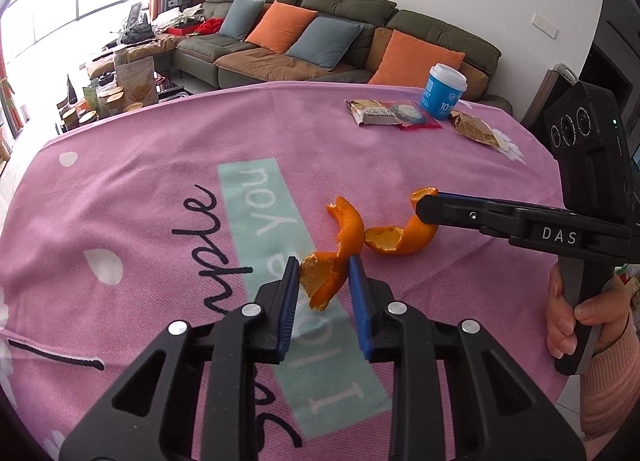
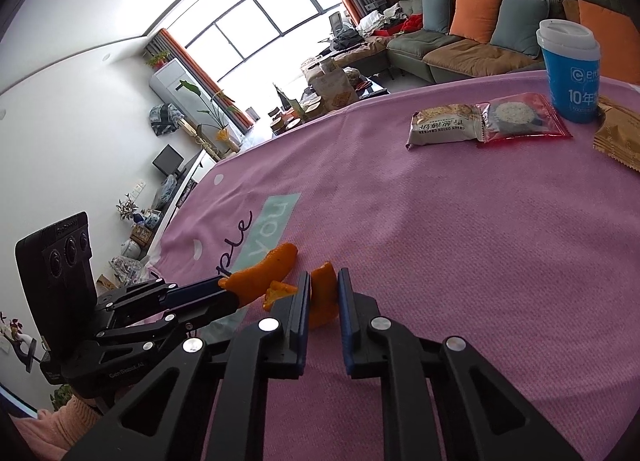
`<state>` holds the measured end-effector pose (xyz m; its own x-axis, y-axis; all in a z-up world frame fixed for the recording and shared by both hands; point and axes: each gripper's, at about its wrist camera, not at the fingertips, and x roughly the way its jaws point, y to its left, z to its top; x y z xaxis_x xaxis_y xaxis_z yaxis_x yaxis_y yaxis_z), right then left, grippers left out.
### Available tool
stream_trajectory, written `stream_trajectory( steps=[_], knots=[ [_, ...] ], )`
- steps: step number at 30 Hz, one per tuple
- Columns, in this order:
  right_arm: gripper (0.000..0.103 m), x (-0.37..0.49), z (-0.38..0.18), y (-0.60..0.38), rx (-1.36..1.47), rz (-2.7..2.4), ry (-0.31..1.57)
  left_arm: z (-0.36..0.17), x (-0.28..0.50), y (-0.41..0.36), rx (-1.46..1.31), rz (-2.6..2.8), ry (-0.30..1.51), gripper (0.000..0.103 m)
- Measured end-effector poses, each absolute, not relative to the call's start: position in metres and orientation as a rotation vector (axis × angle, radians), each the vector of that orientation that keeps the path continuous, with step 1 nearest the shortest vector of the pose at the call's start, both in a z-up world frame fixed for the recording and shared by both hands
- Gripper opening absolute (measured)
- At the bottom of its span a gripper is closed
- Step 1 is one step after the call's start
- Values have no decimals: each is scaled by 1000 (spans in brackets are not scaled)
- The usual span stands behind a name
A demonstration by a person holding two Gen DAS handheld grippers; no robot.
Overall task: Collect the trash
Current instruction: 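Grasp an orange peel with the left tool while the right tool grasps the other peel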
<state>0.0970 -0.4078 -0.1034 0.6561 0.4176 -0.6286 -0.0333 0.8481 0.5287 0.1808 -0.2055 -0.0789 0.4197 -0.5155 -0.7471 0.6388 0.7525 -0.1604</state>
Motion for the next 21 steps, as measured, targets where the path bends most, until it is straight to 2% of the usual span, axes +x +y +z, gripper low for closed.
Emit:
stream_trajectory(
  steps=[4, 6, 7, 8, 15, 18, 21],
  knots=[
    [11, 94, -100, -404, 515, 281, 805, -72, 172, -189, 129, -712, 863, 21],
    [11, 93, -99, -403, 521, 288, 798, -69, 169, -180, 111, -706, 859, 13],
    [11, 93, -98, -402, 522, 293, 794, -68, 168, -175, 99, -708, 865, 4],
    [11, 92, -98, -400, 523, 298, 793, -68, 167, -172, 91, -707, 867, 4],
    [11, 95, -100, -395, 532, 303, 799, -77, 163, -160, 78, -706, 903, 5],
    [11, 95, -101, -395, 534, 303, 801, -80, 163, -162, 89, -709, 913, 10],
    [11, 95, -103, -394, 536, 303, 805, -83, 163, -167, 110, -733, 932, 22]
  ],
)
